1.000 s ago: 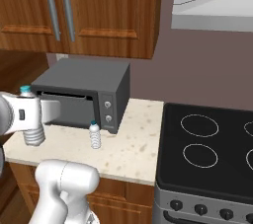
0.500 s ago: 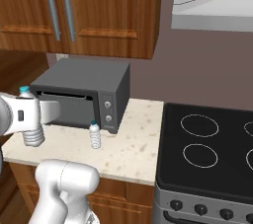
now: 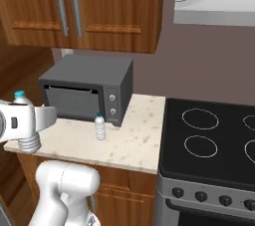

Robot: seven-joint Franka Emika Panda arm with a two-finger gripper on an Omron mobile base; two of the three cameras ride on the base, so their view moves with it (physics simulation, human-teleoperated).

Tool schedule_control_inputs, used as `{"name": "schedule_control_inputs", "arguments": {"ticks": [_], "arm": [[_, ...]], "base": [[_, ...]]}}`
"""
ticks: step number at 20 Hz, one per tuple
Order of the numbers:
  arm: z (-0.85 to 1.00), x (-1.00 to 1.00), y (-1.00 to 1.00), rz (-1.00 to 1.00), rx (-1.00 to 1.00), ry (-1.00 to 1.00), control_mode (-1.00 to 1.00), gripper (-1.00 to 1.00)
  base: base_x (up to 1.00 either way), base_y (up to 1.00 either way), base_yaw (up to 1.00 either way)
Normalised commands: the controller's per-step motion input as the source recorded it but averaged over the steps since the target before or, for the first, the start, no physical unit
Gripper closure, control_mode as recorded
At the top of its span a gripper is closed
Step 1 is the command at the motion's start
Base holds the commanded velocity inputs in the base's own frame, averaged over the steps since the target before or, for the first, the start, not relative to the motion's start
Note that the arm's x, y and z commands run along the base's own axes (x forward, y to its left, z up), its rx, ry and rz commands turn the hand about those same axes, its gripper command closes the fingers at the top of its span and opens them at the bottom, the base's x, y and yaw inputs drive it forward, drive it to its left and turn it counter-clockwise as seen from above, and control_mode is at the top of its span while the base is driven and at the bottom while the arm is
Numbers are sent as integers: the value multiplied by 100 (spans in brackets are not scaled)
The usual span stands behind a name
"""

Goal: Take the bottled waters from the counter and place them in the freezer to freeze. Close the freezer door after placing the bottles.

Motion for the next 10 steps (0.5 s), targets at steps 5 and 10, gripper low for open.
{"name": "schedule_control_inputs", "arguments": {"ticks": [5, 10], "arm": [[0, 0, 0, 0, 0, 0, 100, 100], [0, 0, 0, 0, 0, 0, 100, 100]], "base": [[-94, 0, 0], [-80, 0, 0]]}}
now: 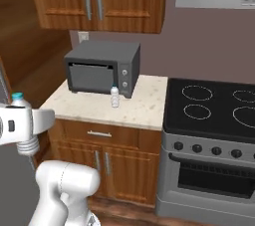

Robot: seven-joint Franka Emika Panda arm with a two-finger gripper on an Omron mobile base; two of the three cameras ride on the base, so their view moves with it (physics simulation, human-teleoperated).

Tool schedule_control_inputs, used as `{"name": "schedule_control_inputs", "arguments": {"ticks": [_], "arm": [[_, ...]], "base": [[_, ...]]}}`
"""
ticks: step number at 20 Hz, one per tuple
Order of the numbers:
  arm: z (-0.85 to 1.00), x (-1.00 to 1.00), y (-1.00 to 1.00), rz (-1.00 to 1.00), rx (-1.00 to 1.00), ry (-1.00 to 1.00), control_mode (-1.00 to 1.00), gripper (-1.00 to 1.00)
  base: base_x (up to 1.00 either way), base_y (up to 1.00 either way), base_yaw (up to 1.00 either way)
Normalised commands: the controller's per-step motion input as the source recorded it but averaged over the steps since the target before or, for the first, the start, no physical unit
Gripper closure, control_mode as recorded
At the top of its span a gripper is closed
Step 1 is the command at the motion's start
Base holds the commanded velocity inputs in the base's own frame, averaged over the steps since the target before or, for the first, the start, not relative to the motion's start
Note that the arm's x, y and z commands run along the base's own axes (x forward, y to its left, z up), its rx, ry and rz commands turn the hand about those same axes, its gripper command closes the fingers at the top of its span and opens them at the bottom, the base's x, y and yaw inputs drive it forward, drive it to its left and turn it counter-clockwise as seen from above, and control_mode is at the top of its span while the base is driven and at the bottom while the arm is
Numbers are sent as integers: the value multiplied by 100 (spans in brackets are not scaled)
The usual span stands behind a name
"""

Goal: Take the bottled waters from the counter and place them in the freezer to freeze. Close the freezer door after placing the bottles.

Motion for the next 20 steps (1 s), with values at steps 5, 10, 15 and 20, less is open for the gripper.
{"name": "schedule_control_inputs", "arguments": {"ticks": [5, 10, 15, 20], "arm": [[0, 0, 0, 0, 0, 0, 100, 100], [0, 0, 0, 0, 0, 0, 100, 100], [0, 0, 0, 0, 0, 0, 100, 100], [0, 0, 0, 0, 0, 0, 100, 100]], "base": [[-71, 5, 0], [-68, 13, 1], [-54, 38, 2], [-35, 79, 0]]}}
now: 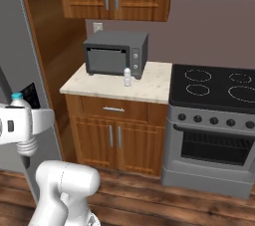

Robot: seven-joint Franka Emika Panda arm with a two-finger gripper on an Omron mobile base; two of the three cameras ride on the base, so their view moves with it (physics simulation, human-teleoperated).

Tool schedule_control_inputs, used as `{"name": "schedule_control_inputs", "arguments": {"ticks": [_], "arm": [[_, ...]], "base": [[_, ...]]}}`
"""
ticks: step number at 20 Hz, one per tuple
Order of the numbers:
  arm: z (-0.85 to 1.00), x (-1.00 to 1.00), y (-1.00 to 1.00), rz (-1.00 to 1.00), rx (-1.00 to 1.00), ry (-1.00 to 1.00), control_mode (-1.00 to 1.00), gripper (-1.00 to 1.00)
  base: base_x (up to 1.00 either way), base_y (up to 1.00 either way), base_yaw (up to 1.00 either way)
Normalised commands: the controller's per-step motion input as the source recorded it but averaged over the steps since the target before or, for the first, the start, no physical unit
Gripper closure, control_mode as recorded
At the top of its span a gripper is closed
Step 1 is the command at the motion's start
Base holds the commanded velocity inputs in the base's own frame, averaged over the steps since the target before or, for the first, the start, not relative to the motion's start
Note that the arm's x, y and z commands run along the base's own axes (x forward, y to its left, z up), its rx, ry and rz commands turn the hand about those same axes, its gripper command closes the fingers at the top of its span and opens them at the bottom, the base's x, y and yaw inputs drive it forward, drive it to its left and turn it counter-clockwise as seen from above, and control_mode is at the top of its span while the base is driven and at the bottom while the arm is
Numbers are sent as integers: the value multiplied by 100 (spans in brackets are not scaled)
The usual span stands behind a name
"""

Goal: Take the bottled waters from the counter and place them in the freezer to freeze. Close the freezer door after placing the bottles.

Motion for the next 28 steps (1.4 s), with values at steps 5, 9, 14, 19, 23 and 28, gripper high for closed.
{"name": "schedule_control_inputs", "arguments": {"ticks": [5, 9, 14, 19, 23, 28], "arm": [[0, 0, 0, 0, 0, 0, 100, 100], [0, 0, 0, 0, 0, 0, 100, 100], [0, 0, 0, 0, 0, 0, 100, 100], [0, 0, 0, 0, 0, 0, 100, 100], [0, 0, 0, 0, 0, 0, 100, 100], [0, 0, 0, 0, 0, 0, 100, 100]], "base": [[-27, 99, 0], [-3, 100, -3], [0, 100, 3], [0, 100, 5], [7, 100, -5], [30, 97, -17]]}}
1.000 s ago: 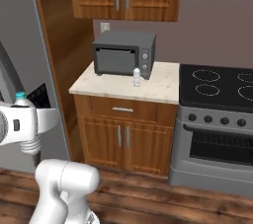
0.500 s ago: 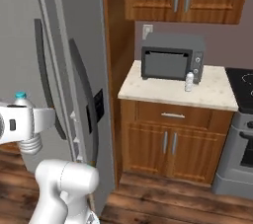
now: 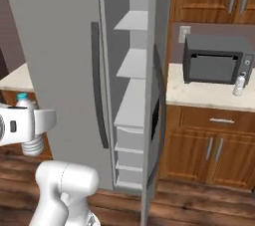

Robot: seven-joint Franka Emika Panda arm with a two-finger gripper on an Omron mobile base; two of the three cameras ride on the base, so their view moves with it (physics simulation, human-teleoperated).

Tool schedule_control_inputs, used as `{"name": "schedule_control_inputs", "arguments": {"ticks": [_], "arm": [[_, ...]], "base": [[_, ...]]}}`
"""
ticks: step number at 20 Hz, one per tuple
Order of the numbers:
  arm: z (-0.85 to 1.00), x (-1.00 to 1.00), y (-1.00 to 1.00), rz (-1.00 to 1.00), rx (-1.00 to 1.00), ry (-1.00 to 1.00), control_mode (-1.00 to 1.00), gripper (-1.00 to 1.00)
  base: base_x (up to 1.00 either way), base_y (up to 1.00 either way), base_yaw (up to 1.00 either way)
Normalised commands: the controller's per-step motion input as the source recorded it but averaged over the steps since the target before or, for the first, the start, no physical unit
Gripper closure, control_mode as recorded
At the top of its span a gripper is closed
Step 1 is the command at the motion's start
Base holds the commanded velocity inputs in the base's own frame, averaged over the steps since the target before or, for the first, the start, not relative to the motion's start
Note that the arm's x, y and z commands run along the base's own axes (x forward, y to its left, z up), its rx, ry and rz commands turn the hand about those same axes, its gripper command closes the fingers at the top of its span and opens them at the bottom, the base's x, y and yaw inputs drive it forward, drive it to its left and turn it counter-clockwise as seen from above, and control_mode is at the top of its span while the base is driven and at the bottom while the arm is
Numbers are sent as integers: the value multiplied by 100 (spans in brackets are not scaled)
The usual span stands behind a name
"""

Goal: Take the bottled waters from the counter and place them in the freezer to freeze. Close the freezer door after placing the bottles.

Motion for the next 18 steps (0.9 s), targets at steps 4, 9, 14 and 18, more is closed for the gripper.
{"name": "schedule_control_inputs", "arguments": {"ticks": [4, 9, 14, 18], "arm": [[0, 0, 0, 0, 0, 0, 100, 100], [0, 0, 0, 0, 0, 0, 100, 100], [0, 0, 0, 0, 0, 0, 100, 100], [0, 0, 0, 0, 0, 0, 100, 100]], "base": [[42, 81, -18], [62, 41, -7], [34, -8, 0], [20, -17, 2]]}}
